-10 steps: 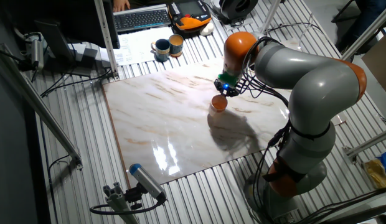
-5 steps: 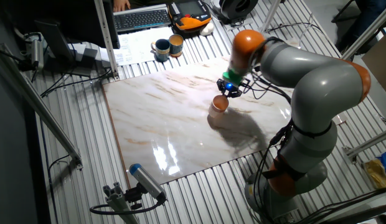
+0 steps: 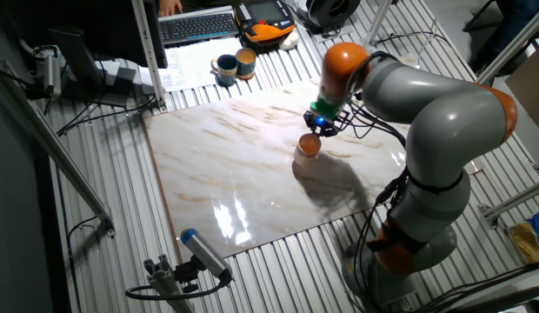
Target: Pick up the cup
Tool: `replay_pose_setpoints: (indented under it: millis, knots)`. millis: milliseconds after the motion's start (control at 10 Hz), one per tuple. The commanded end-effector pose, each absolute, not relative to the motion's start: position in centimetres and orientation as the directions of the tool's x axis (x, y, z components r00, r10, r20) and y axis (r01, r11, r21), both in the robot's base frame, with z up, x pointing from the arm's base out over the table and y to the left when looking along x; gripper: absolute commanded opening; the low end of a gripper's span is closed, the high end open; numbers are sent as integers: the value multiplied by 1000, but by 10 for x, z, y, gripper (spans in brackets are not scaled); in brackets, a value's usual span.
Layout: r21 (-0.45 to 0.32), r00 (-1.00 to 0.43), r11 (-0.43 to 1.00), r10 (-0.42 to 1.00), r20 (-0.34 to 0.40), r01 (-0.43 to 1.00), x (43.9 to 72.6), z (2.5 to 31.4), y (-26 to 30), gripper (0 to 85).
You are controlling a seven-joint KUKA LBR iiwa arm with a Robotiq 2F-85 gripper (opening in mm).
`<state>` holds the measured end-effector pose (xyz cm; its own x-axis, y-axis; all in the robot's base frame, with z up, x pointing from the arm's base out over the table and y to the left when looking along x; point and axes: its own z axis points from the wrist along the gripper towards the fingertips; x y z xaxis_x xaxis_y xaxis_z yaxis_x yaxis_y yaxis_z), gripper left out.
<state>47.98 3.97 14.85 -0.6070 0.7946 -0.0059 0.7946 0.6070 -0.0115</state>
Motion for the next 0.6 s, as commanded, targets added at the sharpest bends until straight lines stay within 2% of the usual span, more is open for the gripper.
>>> replay_pose_setpoints:
  millis: [0,500]
  knots:
    - [-9,-587,587,809,-7,809,480,149,40,0]
    - [-6,-529,529,849,-14,849,479,149,39,0]
